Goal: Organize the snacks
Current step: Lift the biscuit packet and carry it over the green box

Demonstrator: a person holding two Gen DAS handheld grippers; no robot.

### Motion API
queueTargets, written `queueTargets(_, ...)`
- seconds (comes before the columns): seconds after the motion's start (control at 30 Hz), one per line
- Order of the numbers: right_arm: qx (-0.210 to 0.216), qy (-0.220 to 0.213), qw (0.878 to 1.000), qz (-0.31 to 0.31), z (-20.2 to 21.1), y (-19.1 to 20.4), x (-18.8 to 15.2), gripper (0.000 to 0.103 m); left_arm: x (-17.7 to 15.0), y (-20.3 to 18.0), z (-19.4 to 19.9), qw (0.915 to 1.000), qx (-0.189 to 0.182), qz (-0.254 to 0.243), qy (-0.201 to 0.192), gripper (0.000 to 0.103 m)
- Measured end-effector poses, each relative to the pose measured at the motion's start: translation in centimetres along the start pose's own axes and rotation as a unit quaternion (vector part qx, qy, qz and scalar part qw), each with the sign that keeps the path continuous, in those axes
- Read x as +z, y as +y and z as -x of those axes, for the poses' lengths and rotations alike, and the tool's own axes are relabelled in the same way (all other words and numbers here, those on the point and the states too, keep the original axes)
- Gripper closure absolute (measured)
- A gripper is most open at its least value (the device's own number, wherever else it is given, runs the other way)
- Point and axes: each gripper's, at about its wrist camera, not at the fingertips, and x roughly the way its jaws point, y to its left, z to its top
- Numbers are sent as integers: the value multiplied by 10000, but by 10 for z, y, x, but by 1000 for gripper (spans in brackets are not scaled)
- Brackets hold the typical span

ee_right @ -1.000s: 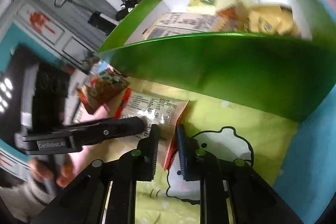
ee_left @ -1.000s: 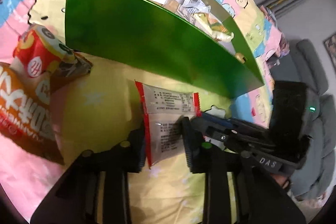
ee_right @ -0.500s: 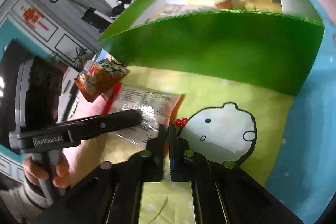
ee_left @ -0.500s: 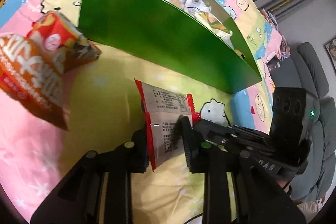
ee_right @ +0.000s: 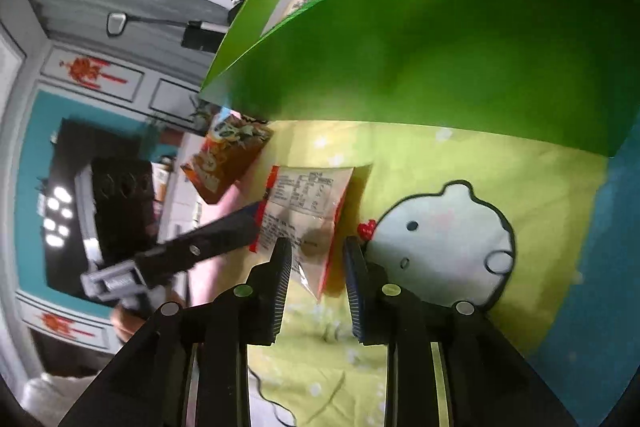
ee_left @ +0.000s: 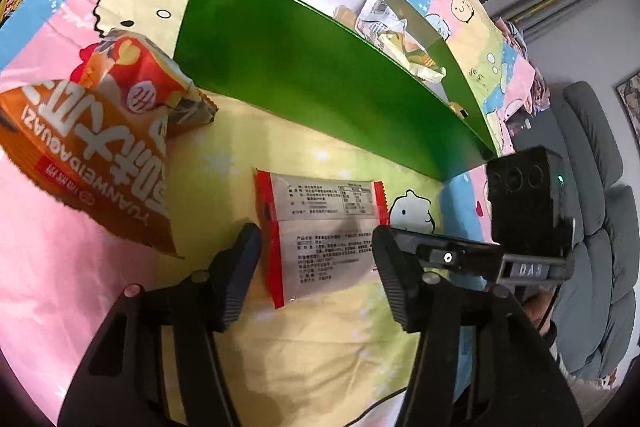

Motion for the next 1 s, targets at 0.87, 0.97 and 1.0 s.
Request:
queueTargets(0.87,-1246,-670,9855,933,-2,42,-19,82,-11,0,-8,9983,-496,295,-16,70)
queueTargets(0.97,-1089,-756,9865,958,6,44,-25,84,-16,4,-5,9964,-705,469,-38,77)
queueTargets(1.0,-1075,-780,9864,971,9,45,-27,84,-18,2,-4,9958,-782,470,-59,77)
